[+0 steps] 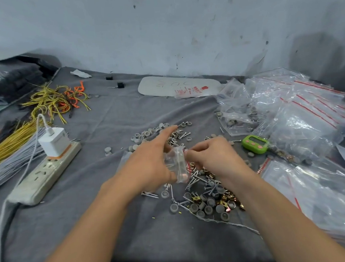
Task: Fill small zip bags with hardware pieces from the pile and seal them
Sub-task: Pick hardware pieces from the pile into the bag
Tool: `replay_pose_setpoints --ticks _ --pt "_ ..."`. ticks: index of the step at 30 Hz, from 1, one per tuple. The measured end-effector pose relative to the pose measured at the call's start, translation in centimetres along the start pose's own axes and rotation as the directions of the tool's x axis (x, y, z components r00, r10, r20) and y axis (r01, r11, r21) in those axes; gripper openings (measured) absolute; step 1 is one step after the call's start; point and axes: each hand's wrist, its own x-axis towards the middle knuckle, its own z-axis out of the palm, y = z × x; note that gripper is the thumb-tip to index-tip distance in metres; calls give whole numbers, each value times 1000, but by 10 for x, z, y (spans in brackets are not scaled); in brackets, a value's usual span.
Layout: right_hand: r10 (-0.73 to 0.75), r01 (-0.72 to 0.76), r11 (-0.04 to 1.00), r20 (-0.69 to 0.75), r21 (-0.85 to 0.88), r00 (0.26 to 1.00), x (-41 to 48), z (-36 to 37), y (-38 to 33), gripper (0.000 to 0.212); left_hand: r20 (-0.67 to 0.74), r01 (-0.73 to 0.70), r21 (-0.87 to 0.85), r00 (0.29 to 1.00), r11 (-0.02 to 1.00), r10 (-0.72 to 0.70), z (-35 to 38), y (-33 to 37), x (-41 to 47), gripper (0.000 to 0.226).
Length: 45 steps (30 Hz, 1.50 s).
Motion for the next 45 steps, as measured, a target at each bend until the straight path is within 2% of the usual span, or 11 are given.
replay_pose_setpoints --ticks 3,9,15,17,22,25,32,35,38,40,45 --pt "-124 139 987 167 -81 978 2 8 -10 11 -65 -37 -75 997 996 33 -4 -1 -3 117" --pt "-155 175 982 218 -73 964 -1 14 -18 29 40 -50 60 998 997 48 0 -1 -4 132" --pt "-72 78 975 -34 206 997 -10 -19 -23 21 -226 -19 -260 973 965 -42 -10 -11 -3 99" --pt "40 -10 967 -112 256 993 -9 -31 -18 21 -254 -47 -513 962 857 -99 -18 -16 -5 95" --pt "186 -180 975 36 -131 982 -5 -25 -7 5 -236 -160 -913 957 376 -165 -38 -17 -9 64" --pt "135 -116 982 126 -149 983 -6 -18 -7 21 -189 -154 -967 968 205 -165 -41 -18 -11 22" --pt "-70 48 995 278 85 958 -9 -4 -6 40 -105 -146 -981 955 -130 -277 -50 -16 -13 46" --pt "-73 7 967 249 255 966 -8 -2 -4 34 -183 -201 -979 927 -21 -329 -51 -14 -12 38" --pt "-96 52 934 109 352 989 -8 -2 -7 21 -393 -225 -851 872 475 -292 -44 -12 -13 70" --pt "-147 147 924 -28 352 989 -9 -6 -12 16 -470 -127 -570 861 812 -195 -33 -13 -13 83" --pt "-311 342 890 -148 300 939 -14 -13 -22 20 -297 -1 -187 953 982 -55 -11 1 -7 107"
